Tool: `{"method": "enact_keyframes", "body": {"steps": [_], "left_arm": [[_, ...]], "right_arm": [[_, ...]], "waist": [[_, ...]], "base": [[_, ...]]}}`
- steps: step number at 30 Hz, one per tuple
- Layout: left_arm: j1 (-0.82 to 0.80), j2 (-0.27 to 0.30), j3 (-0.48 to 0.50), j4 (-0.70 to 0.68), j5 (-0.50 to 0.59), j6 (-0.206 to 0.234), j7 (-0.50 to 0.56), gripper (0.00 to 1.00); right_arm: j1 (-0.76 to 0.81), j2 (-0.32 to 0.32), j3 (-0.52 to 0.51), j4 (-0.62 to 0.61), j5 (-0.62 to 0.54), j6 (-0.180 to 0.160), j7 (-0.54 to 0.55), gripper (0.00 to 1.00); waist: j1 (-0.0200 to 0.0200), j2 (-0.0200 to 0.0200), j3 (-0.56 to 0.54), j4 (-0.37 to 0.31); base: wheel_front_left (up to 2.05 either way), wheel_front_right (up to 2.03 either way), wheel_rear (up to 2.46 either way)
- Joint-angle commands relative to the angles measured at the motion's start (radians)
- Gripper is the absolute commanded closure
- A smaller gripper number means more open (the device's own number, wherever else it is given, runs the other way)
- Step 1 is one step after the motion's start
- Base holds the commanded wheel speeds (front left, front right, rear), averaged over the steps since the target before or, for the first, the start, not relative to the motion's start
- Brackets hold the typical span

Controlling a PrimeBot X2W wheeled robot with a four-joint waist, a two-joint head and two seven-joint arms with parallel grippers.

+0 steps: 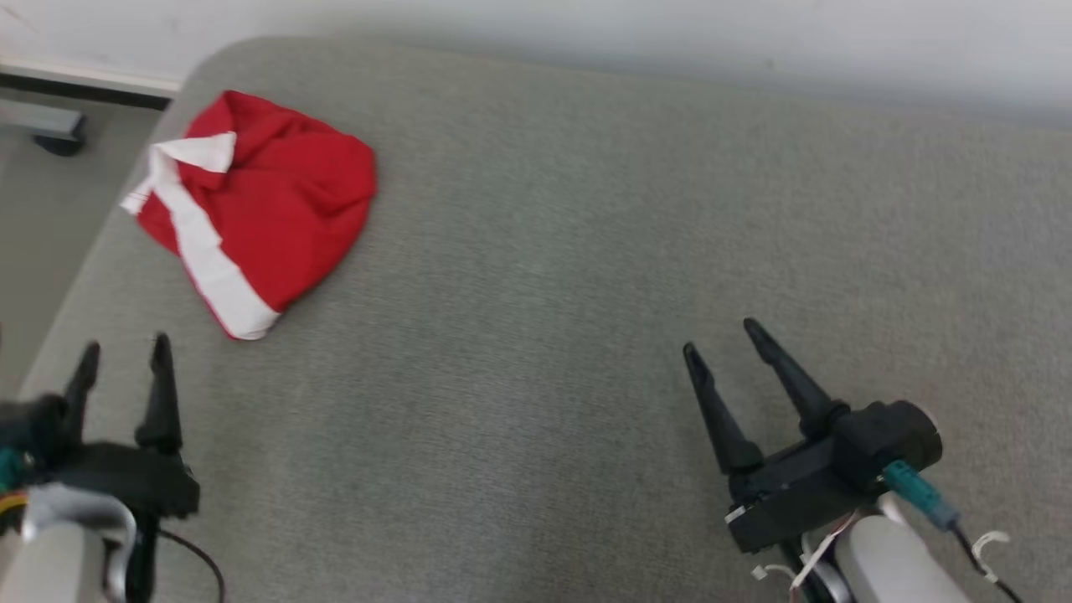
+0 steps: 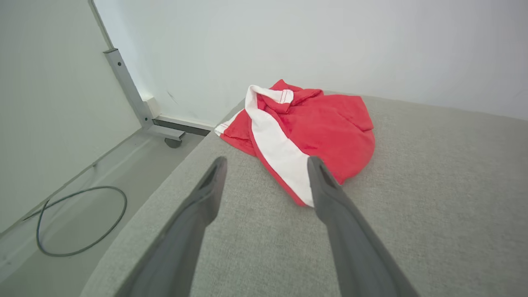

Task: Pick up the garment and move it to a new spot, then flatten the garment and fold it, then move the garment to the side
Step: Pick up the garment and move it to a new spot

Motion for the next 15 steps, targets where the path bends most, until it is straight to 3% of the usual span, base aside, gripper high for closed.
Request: {"method": "enact_keyframes", "body": {"steps": [1,10,15], "left_arm": [[-0.035,0.027,-0.02,0.015,-0.021,0.002,0.013,0.0],[-0.227,0.166,-0.068,0.1,-0.122,0.002,0.17,0.0],[-0.3,0.202,-0.076,0.157,-0.163,0.002,0.257,0.0]], "right_arm": [[-0.015,-0.01,-0.002,-0.012,0.006,-0.003,0.0,0.0],[-0.057,-0.045,-0.014,-0.096,0.017,-0.003,0.0,0.0],[-0.063,-0.047,-0.023,-0.135,0.021,-0.003,0.0,0.0]], "waist": [[-0.0002,-0.0002,0.101,-0.092],[-0.0002,-0.0002,0.201,-0.194],[-0.0002,-0.0002,0.236,-0.248]], "base": [[0.0,0.0,0.0],[0.0,0.0,0.0],[0.0,0.0,0.0]]}}
